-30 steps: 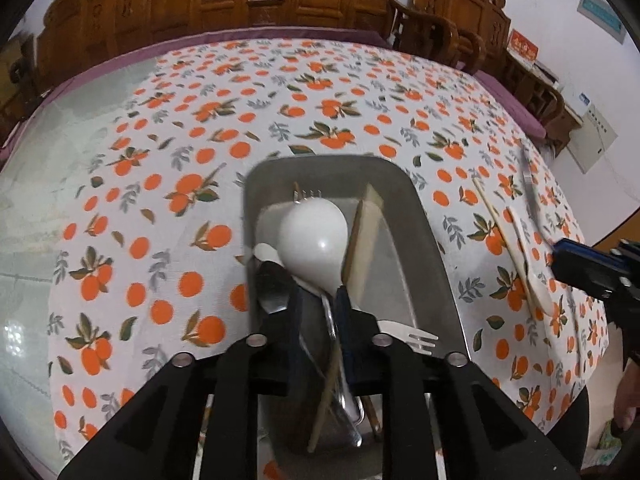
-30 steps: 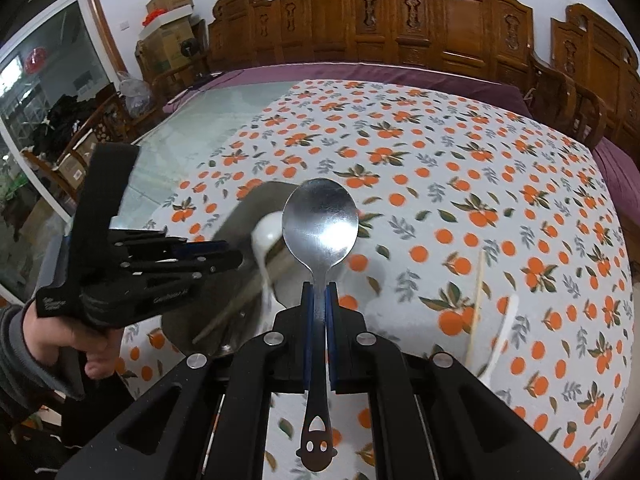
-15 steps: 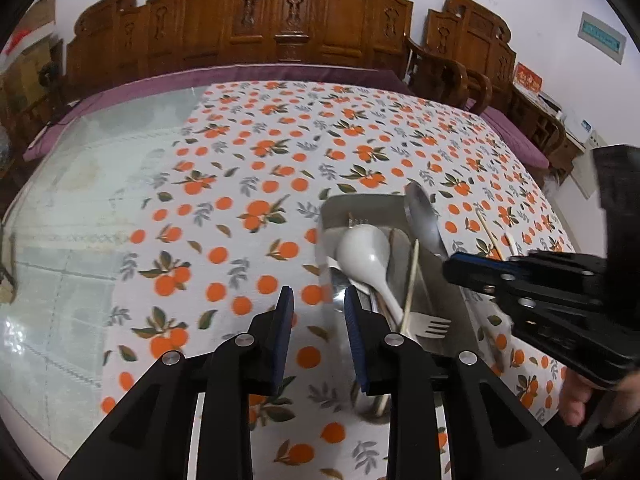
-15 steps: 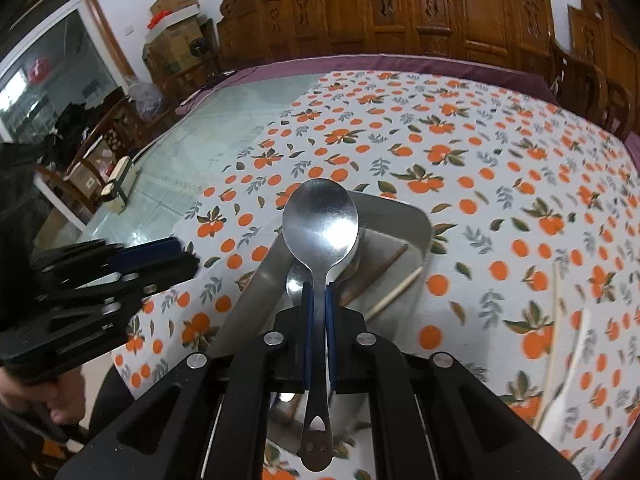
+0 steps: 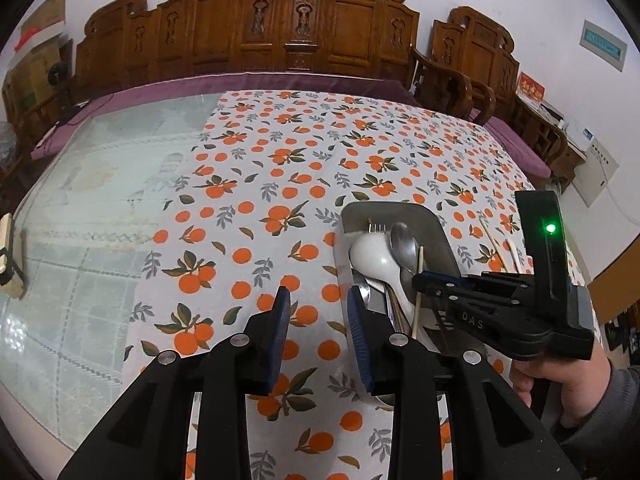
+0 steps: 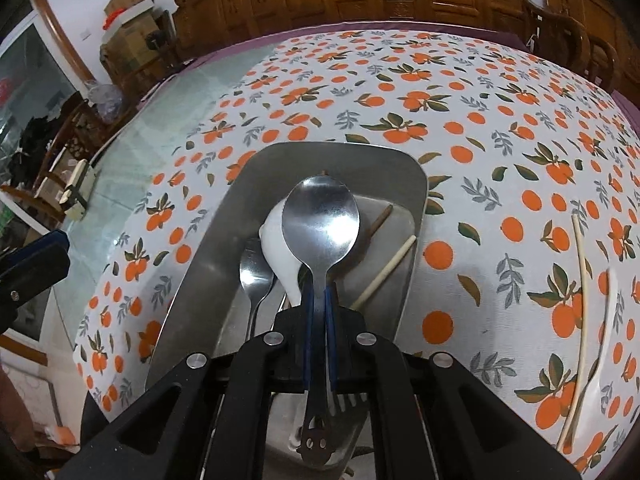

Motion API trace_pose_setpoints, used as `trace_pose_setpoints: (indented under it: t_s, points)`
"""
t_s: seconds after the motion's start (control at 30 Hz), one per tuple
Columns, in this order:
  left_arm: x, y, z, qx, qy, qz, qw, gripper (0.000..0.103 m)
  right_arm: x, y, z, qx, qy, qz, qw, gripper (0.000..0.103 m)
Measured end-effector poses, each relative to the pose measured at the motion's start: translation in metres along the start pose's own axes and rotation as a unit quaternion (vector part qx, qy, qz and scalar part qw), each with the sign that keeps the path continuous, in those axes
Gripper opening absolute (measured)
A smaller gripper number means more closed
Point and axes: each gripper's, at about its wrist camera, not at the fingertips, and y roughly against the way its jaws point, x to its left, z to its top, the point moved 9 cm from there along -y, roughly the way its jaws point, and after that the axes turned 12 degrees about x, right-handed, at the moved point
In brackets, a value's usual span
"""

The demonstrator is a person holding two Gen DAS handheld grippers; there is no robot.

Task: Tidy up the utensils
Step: 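Lower the held steel spoon into the grey tray and open the right gripper, then move the right gripper to the white plastic spoon and grasp its handle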

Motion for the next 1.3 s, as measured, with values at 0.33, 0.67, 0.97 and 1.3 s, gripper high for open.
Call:
trace_pose_setpoints:
  t_s: [0.33,0.67,0.97,1.3]
  points:
    - [-0.011,0.004,0.002,-0.004,-0.007,0.004,1.0000,0.037,-0.005,0.032,0.003,-0.036,0.015,-0.001,0.999,0.010]
    - [-0.043,0.005,0.004,-0.013,-0.018,0.000,0.9998,0.077,-0.051,0.113,-0.020,-0.099,0.031,-0.052,0.993,0.065]
    - [-0.080,-0.004,0.001,-0.010,-0.026,-0.019,0.9994,0.082,-0.146,0.112,-0.068,-0.053,-0.003,-0.101,0.994,0.065]
    - [-0.118,-0.019,-0.006,0.005,-0.043,-0.031,0.9986,0.082,-0.195,0.068,-0.099,0.012,-0.035,-0.095,0.995,0.042]
